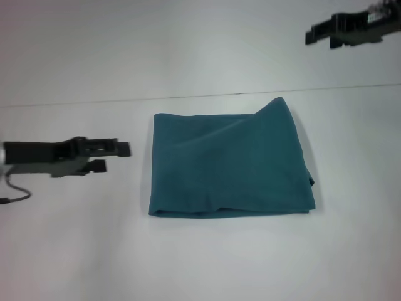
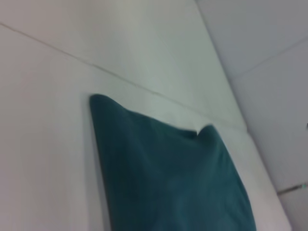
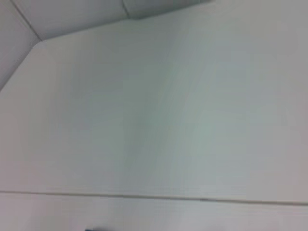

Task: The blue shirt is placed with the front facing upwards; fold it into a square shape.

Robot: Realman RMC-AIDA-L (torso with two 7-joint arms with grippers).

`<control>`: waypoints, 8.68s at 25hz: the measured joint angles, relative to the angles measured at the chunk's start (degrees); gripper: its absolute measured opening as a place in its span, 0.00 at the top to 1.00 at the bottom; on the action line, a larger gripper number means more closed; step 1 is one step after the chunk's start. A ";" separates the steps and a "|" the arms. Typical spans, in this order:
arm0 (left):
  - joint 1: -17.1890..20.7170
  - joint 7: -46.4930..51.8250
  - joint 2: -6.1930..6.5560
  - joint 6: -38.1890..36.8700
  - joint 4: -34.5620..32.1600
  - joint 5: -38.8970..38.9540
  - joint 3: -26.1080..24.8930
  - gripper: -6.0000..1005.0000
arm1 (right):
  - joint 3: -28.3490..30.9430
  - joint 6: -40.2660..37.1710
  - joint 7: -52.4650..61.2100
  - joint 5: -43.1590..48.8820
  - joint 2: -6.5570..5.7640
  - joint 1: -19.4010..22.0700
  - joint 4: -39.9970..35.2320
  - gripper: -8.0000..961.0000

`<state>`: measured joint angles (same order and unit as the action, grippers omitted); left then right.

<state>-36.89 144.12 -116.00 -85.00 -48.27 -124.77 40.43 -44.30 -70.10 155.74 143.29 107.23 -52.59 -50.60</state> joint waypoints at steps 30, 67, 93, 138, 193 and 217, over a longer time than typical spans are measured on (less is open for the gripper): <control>-14.85 -0.22 -3.38 29.54 15.48 -8.61 16.35 0.11 | 0.35 -2.35 0.31 -0.11 -0.24 -0.43 1.38 0.02; -17.88 0.27 -6.48 38.08 18.30 -12.45 24.42 0.50 | 0.44 -1.51 -0.06 -0.47 -0.37 -0.63 2.94 0.02; -12.33 2.00 -6.47 24.98 7.70 -12.56 23.90 0.93 | 0.44 -0.82 0.07 -0.46 -0.48 -0.42 3.77 0.02; 0.16 4.85 -2.12 1.67 1.05 -4.96 -4.11 0.37 | -0.05 -1.28 -1.75 -0.36 0.20 -1.33 5.88 0.02; 4.29 3.52 -2.28 4.41 -0.43 -1.27 -10.12 0.06 | -11.26 0.25 -2.14 3.93 9.83 -5.31 17.08 0.03; 4.05 2.84 -2.54 4.92 -0.42 -0.62 -11.60 0.06 | -15.06 -6.86 -5.68 -6.55 11.84 -1.72 16.29 0.05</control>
<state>-32.85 146.96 -118.54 -80.08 -48.69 -125.40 28.83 -59.36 -76.97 150.06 136.74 119.07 -54.31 -34.31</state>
